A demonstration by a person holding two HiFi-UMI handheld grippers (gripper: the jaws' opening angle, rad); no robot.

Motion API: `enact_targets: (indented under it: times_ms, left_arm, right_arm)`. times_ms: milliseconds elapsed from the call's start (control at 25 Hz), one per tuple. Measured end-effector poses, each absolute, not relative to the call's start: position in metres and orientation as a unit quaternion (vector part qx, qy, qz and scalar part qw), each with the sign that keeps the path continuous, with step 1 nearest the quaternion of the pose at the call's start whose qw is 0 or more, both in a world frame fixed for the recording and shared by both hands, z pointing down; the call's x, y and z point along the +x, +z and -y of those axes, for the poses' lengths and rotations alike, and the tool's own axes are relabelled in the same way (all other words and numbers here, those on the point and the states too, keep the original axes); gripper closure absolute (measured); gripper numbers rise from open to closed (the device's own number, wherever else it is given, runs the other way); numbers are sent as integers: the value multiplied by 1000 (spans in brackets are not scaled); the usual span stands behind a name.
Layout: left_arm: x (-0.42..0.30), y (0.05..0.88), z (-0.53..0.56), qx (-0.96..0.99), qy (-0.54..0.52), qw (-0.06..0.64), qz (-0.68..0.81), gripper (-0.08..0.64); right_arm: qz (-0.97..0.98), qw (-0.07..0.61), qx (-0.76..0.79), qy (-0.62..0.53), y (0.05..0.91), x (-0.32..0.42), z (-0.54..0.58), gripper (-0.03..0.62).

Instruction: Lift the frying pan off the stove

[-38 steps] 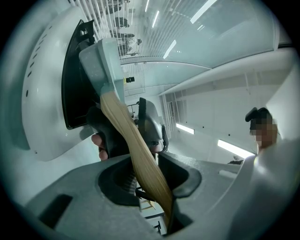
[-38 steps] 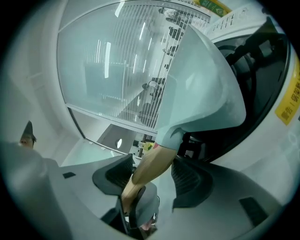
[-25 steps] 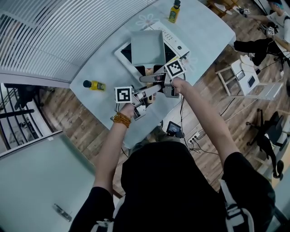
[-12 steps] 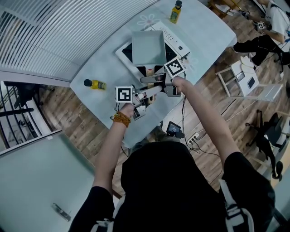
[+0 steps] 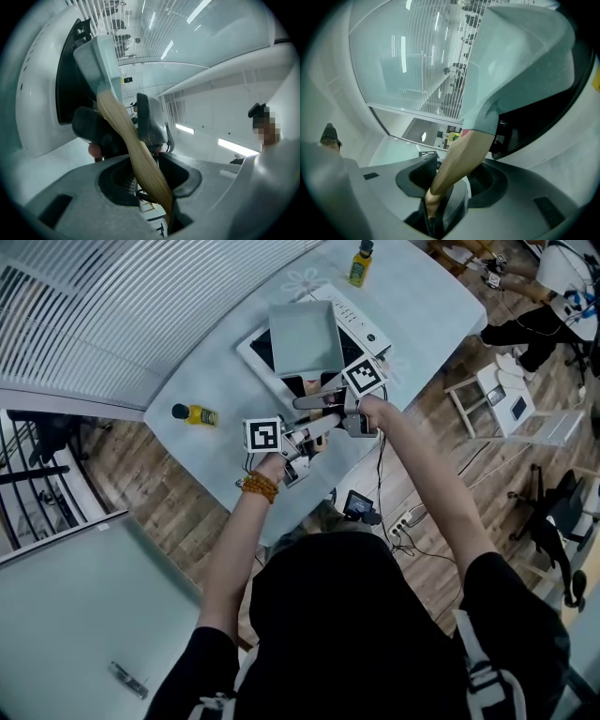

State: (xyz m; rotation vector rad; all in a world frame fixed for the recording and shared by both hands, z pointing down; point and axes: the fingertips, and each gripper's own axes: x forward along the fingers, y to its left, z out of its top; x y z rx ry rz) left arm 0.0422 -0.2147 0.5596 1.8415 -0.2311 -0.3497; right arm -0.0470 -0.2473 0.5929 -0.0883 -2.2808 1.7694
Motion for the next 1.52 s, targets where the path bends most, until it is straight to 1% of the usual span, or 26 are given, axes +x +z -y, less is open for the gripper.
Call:
enact_targets:
  times_ms: [120, 280, 560, 760, 1520]
  left_arm:
    - [43, 561, 216, 799, -156, 572, 100, 439]
    - [43, 558, 217, 797, -162, 573, 101, 439]
    - [45, 552, 217, 797, -151, 575, 106, 431]
    - [51, 545, 214, 807, -142, 563, 109, 420]
    - [61, 534, 204, 820, -113, 549, 120, 397]
  right_arm:
    - [781, 122, -24, 612, 593, -45, 246, 400]
    - [764, 110, -26, 636, 589, -47, 244, 416]
    - [775, 118, -22, 620, 585, -46, 245, 412]
    - [781, 126, -16, 611, 581, -41, 242, 411]
    - [787, 107, -17, 607, 562, -36, 228, 397]
